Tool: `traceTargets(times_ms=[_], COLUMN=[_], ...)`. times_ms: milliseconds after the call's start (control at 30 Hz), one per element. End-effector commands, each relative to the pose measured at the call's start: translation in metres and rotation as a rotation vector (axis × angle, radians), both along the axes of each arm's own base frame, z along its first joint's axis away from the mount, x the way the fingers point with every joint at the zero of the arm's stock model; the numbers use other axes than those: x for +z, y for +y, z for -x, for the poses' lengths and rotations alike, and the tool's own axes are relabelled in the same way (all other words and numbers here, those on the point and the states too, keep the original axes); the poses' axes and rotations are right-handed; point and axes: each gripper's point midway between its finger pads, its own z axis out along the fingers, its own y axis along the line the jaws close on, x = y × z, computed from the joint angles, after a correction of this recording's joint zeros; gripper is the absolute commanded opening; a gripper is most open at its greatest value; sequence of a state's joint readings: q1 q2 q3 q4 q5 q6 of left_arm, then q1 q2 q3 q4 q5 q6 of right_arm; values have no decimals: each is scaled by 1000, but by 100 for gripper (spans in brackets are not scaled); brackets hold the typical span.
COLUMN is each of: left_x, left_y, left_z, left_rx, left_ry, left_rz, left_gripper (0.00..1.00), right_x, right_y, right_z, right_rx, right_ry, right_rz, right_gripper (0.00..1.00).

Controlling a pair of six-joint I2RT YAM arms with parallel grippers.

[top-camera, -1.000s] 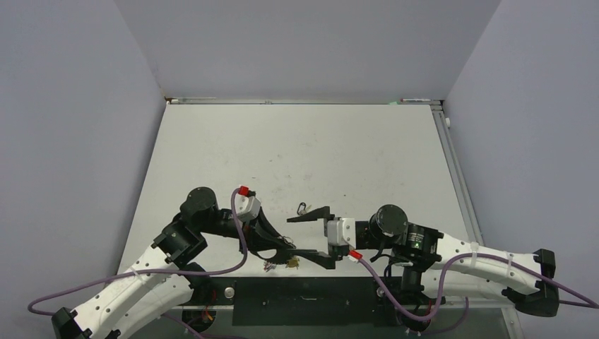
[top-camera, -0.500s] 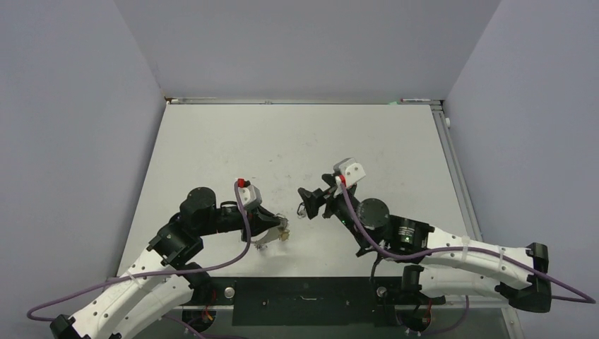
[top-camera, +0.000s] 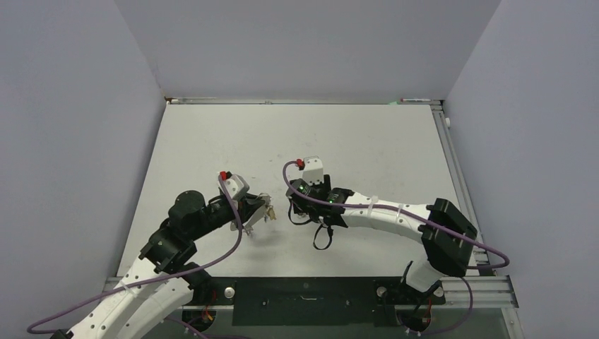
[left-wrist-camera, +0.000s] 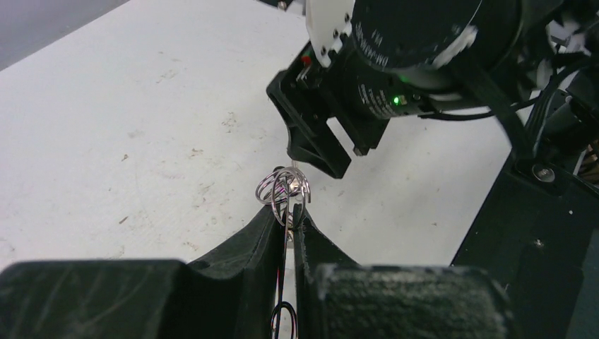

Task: Put the keys on the keyring

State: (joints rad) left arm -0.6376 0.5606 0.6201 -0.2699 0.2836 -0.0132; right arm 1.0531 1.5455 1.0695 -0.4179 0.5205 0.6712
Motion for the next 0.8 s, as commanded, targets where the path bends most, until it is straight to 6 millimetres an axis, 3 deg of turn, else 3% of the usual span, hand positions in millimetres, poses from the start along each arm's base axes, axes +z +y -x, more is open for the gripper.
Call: traceTargets(times_ms=[0, 67, 200, 367, 467, 767], left_x=[24, 24, 24, 24, 24, 24], left_y=[8, 8, 8, 9, 9, 8], left_z=[-10, -10, -11, -11, -11, -9], left_rx=[66, 66, 71, 75, 71, 63], left_ry=[-77, -79, -78, -81, -81, -82], left_rz=[35, 36, 35, 36, 36, 39], left_gripper=[0, 0, 0, 0, 0, 0], right_x=[-6, -18, -35, -55, -66, -86], right_y=[16, 14, 19, 25, 28, 28], right_z=[2, -1, -3, 1, 3, 7], right_rx=[-65, -80, -81, -62, -54, -66], right_ry=[55, 75, 134, 184, 208, 245], right_rz=[-91, -91, -165, -179, -175, -163], right_gripper=[60, 58, 44, 41, 31, 24])
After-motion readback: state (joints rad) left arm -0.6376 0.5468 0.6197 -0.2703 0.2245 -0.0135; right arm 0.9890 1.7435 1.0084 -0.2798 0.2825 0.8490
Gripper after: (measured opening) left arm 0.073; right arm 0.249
